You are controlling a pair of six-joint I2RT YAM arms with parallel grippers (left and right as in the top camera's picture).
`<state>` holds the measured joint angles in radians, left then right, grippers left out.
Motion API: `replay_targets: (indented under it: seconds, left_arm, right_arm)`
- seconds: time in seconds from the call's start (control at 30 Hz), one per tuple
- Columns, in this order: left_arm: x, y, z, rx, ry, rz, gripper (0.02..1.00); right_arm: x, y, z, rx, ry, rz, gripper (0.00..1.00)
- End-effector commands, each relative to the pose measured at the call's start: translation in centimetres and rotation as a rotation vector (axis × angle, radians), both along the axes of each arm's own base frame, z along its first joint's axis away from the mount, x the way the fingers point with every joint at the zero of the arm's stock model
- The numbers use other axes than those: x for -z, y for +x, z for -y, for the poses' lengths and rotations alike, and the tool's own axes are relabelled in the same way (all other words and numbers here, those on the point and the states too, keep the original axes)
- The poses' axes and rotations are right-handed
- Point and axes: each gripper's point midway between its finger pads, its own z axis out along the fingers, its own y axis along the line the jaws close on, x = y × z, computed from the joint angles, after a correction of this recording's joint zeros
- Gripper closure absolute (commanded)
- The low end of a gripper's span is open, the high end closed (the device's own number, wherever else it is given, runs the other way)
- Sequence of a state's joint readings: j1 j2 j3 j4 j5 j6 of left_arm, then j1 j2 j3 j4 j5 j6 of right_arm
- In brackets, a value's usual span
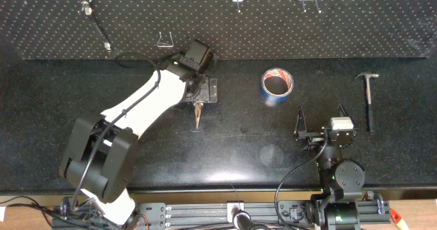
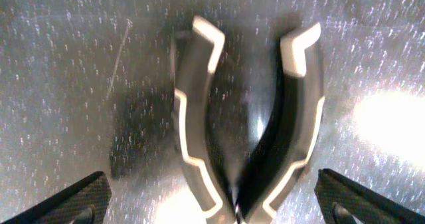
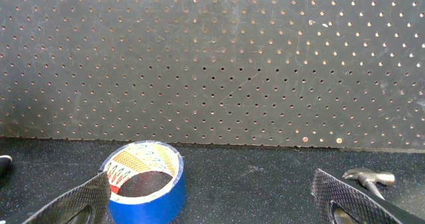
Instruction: Place Tools Onto Pegboard
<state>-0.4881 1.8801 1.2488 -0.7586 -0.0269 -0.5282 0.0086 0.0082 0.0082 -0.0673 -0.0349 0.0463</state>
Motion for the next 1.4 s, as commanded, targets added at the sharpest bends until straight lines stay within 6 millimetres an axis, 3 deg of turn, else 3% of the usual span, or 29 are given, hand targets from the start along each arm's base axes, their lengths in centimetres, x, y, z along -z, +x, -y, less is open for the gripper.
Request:
replay_targets:
  seconds: [0.03,0.77,1.17,1.4]
  left_arm:
    - [-1.5,1.6,1.5,0.028,-0.017,0.051,0.023]
    - [0.2,2.7,1.2,0.040,0.030,0.065,0.023]
    - [0.2,3.1,0.4,-0.008,0.054,0.076,0.023]
    - [0.1,3.4,1.0,-0.022,0.022,0.088,0.023]
  right_arm:
    - [0.1,0.0,-0.2,-0.007,-0.003,0.001,0.018]
    - [0.1,0.0,-0.2,-0.007,-0.003,0.001,0.018]
    - [0.1,0.0,-0.2,-0.007,-0.003,0.001,0.018]
    - [0.1,0.0,-0.2,-0.007,-0.003,0.001,0.018]
